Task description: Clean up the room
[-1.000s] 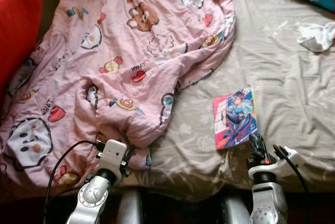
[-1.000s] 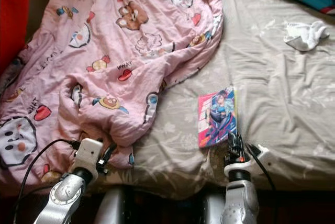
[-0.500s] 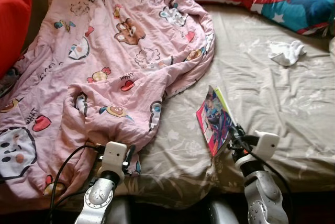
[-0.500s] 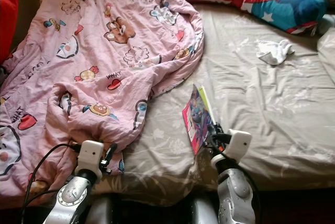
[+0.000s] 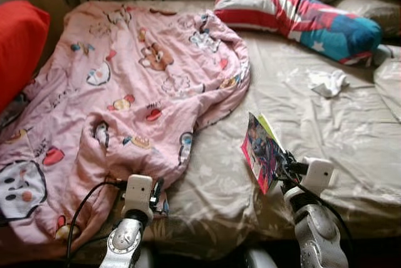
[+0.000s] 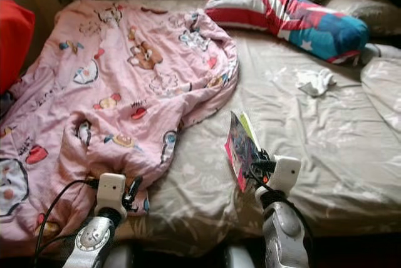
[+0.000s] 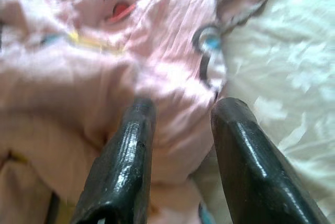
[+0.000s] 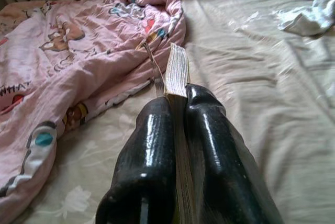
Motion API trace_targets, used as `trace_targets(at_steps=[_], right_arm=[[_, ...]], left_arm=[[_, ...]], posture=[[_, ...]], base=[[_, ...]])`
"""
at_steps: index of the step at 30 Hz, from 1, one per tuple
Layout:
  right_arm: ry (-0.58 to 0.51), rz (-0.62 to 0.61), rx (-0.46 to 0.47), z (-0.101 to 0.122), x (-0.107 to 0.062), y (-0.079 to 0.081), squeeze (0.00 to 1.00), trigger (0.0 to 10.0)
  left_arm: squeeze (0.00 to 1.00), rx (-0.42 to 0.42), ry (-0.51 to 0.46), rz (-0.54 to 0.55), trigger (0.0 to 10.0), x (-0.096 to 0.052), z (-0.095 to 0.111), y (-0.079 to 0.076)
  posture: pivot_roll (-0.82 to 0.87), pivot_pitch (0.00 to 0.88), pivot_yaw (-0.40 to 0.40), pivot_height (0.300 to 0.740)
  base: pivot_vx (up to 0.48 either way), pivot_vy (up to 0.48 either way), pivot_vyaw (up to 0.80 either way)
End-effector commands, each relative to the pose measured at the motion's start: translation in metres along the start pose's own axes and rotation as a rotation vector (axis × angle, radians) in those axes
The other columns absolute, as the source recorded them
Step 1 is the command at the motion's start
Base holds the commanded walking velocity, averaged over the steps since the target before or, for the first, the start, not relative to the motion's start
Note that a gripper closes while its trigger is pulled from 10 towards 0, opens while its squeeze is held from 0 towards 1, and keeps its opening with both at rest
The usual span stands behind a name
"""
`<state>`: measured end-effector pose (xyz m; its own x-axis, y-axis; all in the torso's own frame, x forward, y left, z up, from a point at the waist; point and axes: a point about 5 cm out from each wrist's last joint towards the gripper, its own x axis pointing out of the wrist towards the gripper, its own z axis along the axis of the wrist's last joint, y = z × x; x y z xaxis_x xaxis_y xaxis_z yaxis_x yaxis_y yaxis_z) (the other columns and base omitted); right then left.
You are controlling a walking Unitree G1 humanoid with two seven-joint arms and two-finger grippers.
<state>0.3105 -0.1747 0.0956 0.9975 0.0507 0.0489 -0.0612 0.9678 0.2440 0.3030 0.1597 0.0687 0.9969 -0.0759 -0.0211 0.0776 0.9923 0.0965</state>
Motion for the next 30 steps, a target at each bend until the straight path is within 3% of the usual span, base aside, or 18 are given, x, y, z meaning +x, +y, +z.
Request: trace_targets(at_steps=[1, 8, 22, 30], right_arm=[[-0.01, -0.008, -0.012, 0.0017, -0.0016, -0.0027, 0.0, 10.0], [-0.011, -0.014, -0.01, 0.001, -0.0021, -0.0038, 0.0, 10.0], [-0.031, -0.026, -0.013, 0.0057, -0.0014, -0.009, 0.0, 10.0], [-0.033, -0.051, 0.002, 0.0033, -0.0014, -0.0091, 0.0, 10.0]], left_arm=[[0.0, -0.019, 0.014, 0.011, 10.0, -0.0014, -0.005, -0.0004], [0.0, -0.022, 0.013, 0.005, 10.0, -0.0019, -0.0063, -0.002], [0.0, -0.031, 0.011, -0.003, 10.0, -0.0018, -0.0089, -0.0069], [0.0, -0.024, -0.009, 0.005, 10.0, -0.0026, -0.0055, -0.0017]], posture=[[-0.07, 0.146, -0.061, 0.7], [-0.06, 0.131, -0.059, 0.739], [-0.07, 0.08, -0.07, 0.74], [-0.06, 0.061, -0.065, 0.74]], base=[[0.0, 0.0, 0.0], [0.0, 0.0, 0.0], [0.0, 0.0, 0.0], [0.0, 0.0, 0.0]])
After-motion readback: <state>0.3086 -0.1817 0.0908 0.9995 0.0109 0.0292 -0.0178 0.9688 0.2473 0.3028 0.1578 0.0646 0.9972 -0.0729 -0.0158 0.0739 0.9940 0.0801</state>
